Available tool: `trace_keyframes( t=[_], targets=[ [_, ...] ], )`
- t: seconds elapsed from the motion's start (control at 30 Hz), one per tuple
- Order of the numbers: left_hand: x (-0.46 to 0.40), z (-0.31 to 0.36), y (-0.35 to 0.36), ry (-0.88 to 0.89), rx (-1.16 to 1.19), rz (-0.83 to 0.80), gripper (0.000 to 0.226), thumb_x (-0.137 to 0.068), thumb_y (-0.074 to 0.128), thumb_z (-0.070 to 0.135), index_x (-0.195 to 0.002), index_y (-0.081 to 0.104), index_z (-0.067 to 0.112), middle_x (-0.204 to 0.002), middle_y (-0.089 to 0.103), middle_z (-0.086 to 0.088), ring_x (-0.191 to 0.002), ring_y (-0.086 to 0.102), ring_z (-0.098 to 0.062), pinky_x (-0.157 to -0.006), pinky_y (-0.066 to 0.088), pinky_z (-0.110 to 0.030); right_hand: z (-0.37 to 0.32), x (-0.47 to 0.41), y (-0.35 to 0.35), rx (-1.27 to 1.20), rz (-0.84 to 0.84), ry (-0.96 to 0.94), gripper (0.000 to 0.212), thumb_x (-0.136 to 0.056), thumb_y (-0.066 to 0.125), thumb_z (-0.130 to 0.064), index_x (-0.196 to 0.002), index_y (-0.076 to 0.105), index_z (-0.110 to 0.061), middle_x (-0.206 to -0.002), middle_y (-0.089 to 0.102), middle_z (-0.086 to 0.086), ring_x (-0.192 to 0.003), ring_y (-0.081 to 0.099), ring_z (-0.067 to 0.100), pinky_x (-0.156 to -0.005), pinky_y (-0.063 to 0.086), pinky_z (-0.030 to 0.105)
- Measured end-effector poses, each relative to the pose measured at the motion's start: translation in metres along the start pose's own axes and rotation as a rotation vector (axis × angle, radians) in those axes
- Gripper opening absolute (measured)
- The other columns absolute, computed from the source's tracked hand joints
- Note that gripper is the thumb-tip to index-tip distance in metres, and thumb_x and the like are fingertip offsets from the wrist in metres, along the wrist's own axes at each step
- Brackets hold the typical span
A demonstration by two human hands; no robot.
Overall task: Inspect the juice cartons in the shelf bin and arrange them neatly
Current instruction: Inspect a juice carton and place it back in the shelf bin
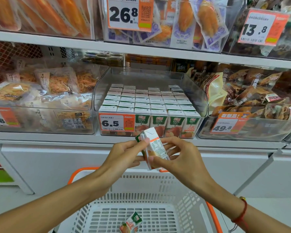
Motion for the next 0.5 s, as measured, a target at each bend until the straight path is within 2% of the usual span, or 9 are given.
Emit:
trace_keyframes(
  t=[0.13, 0.2, 0.23, 0.3, 0.37, 0.5],
  targets=[
    [0.003, 0.004, -0.002, 0.013, -0.039, 0.023, 0.031, -0.08, 0.072, 0.042, -0.107, 0.071, 0.027, -0.089, 0.076, 0.015, -0.084, 0.071, 0.002, -0.063, 0.049, -0.009, 0.002, -0.002, 0.006, -0.058, -0.132, 0.007, 0.042, -0.066, 0.083, -0.042, -0.104, 0.071, -0.029, -0.087, 0.071, -0.01, -0.075, 0.065, 0.009, -0.07, 0.058, 0.031],
    [0.003, 0.012, -0.009, 0.091, -0.066, 0.061, 0.032, -0.076, 0.077, 0.037, -0.107, 0.071, 0.031, -0.091, 0.074, 0.024, -0.089, 0.067, 0.009, -0.065, 0.05, -0.009, 0.003, -0.005, 0.007, -0.189, -0.233, 0.038, 0.035, -0.074, 0.08, -0.036, -0.105, 0.072, -0.026, -0.095, 0.073, -0.006, -0.083, 0.07, 0.013, -0.076, 0.06, 0.035],
    [0.003, 0.019, -0.011, 0.153, -0.092, 0.064, 0.035, -0.074, 0.08, 0.035, -0.107, 0.069, 0.036, -0.094, 0.071, 0.03, -0.093, 0.064, 0.013, -0.066, 0.051, -0.008, 0.003, -0.007, 0.005, -0.256, -0.263, 0.043, 0.032, -0.077, 0.076, -0.036, -0.106, 0.073, -0.025, -0.098, 0.074, -0.006, -0.088, 0.07, 0.012, -0.078, 0.059, 0.032],
    [0.004, 0.031, -0.011, 0.287, -0.166, 0.046, 0.049, -0.066, 0.084, 0.033, -0.109, 0.064, 0.045, -0.102, 0.068, 0.034, -0.1, 0.062, 0.013, -0.075, 0.051, -0.008, 0.0, -0.009, -0.004, -0.381, -0.262, 0.023, 0.033, -0.08, 0.068, -0.036, -0.111, 0.072, -0.026, -0.106, 0.074, -0.009, -0.096, 0.07, 0.01, -0.081, 0.057, 0.024],
    [0.008, 0.04, -0.008, 0.414, -0.291, 0.047, 0.06, -0.065, 0.085, 0.034, -0.117, 0.06, 0.049, -0.112, 0.066, 0.032, -0.108, 0.061, 0.01, -0.089, 0.049, -0.012, -0.008, -0.01, -0.015, -0.49, -0.205, -0.035, 0.034, -0.081, 0.066, -0.036, -0.113, 0.072, -0.027, -0.109, 0.073, -0.011, -0.099, 0.07, 0.008, -0.081, 0.054, 0.017],
    [0.018, 0.048, -0.006, 0.633, -0.433, 0.116, 0.063, -0.071, 0.085, 0.026, -0.124, 0.057, 0.046, -0.122, 0.062, 0.029, -0.119, 0.057, 0.001, -0.1, 0.045, -0.022, -0.02, -0.005, -0.021, -0.542, -0.156, -0.146, 0.029, -0.078, 0.071, -0.027, -0.107, 0.074, -0.025, -0.104, 0.075, -0.008, -0.099, 0.07, 0.008, -0.078, 0.053, 0.013]
  ],
)
Point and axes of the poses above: each hand's wrist, its own x-axis away from the middle knuckle, its own y-axis out of the palm, z = x × y, the point moved 8 cm from there along -x, towards the middle knuckle
